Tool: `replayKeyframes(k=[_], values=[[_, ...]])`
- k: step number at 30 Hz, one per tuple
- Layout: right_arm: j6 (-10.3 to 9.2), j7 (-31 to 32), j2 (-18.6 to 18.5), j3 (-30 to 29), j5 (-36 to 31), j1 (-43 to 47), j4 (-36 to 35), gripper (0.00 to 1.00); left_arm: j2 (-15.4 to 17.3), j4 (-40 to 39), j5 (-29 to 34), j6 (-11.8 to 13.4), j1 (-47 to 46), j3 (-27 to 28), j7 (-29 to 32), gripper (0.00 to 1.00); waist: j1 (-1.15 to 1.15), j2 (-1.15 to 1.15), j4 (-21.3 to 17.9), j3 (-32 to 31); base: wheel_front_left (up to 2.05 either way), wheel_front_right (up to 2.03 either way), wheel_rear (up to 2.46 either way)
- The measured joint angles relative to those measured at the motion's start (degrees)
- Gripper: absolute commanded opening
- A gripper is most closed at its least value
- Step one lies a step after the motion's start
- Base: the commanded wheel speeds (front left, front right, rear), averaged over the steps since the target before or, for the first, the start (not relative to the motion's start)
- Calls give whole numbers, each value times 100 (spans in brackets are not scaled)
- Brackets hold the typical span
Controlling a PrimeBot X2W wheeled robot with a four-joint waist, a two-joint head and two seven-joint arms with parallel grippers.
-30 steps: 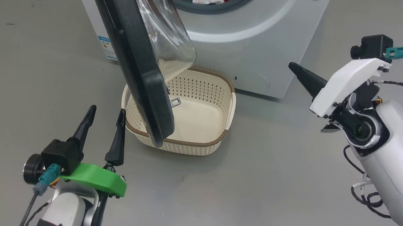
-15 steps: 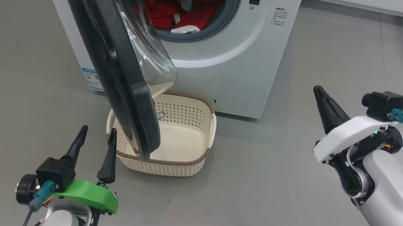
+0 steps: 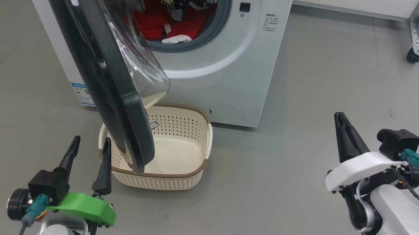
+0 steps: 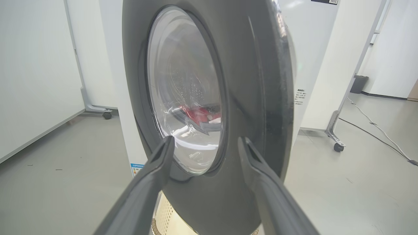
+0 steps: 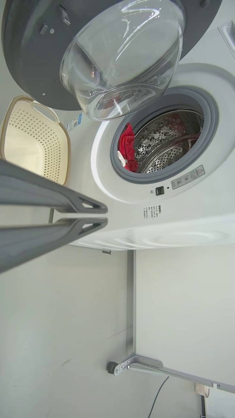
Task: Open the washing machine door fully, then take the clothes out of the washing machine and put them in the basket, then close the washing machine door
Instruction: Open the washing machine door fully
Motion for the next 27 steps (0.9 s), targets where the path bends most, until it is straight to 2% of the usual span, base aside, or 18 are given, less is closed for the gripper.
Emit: replayKeyframes(k=[1,5,10,19,27], values=[[-32,1,2,-25,-53,25,-40,100,0,-14,1,0,7,11,0,100,0,0,-18,3,0,0,0],[-87,18,51,-159,-171,197,-152,100,-1,-44,8,0,12,29,0,100,0,0,-61,29,0,0,0],[-182,18,160,-595,-630,367,-490,100,0,-73,23,-23,13,45,0,100,0,0,-111,84,0,0,0],[-232,18,458,-1067,-1020,906,-837,100,0,-71,48,-46,13,52,0,100,0,0,-138,117,0,0,0],[-233,18,534,-1122,-1421,1308,-945,100,0,-64,48,-47,14,65,0,100,0,0,-137,84,0,0,0]])
